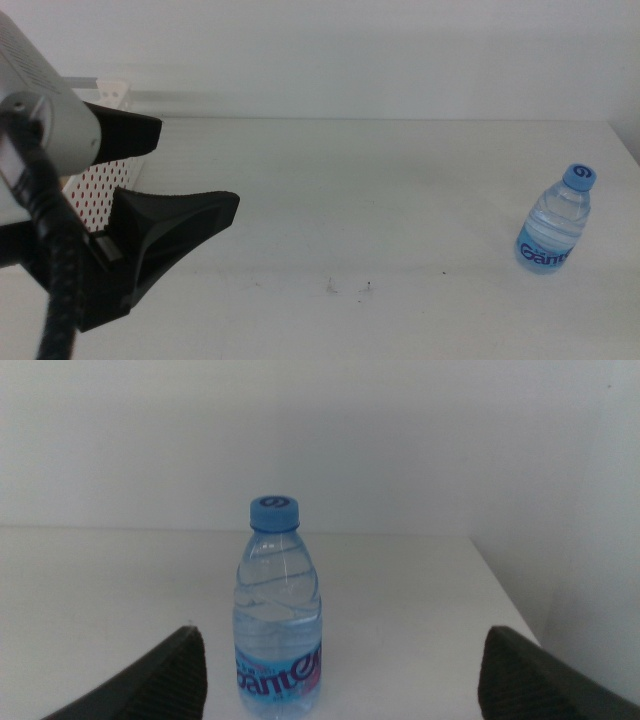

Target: Use arms to grab the bottles and put them into the dustbin to the left of the table.

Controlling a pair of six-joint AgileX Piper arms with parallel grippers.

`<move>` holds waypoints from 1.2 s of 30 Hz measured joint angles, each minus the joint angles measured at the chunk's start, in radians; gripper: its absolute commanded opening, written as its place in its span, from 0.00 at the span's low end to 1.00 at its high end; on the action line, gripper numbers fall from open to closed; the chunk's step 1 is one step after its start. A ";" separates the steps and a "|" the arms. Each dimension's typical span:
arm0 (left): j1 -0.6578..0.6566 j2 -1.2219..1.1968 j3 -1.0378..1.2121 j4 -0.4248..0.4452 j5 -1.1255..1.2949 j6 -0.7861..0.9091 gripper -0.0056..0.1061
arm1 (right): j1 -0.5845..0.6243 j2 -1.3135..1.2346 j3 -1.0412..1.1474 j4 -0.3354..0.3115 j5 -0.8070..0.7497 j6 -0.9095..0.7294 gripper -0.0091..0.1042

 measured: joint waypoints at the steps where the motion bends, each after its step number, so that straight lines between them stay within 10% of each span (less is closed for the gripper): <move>1: 0.000 0.000 0.000 0.000 0.000 0.000 0.89 | 0.000 0.000 0.000 0.000 -0.008 0.000 0.75; 24: 0.000 0.000 0.000 0.000 0.000 0.000 0.89 | 0.000 0.401 0.000 0.012 -0.477 0.017 0.75; 36: 0.000 0.000 0.000 0.000 0.000 0.000 0.89 | 0.000 0.772 0.000 -0.307 -0.746 0.168 0.75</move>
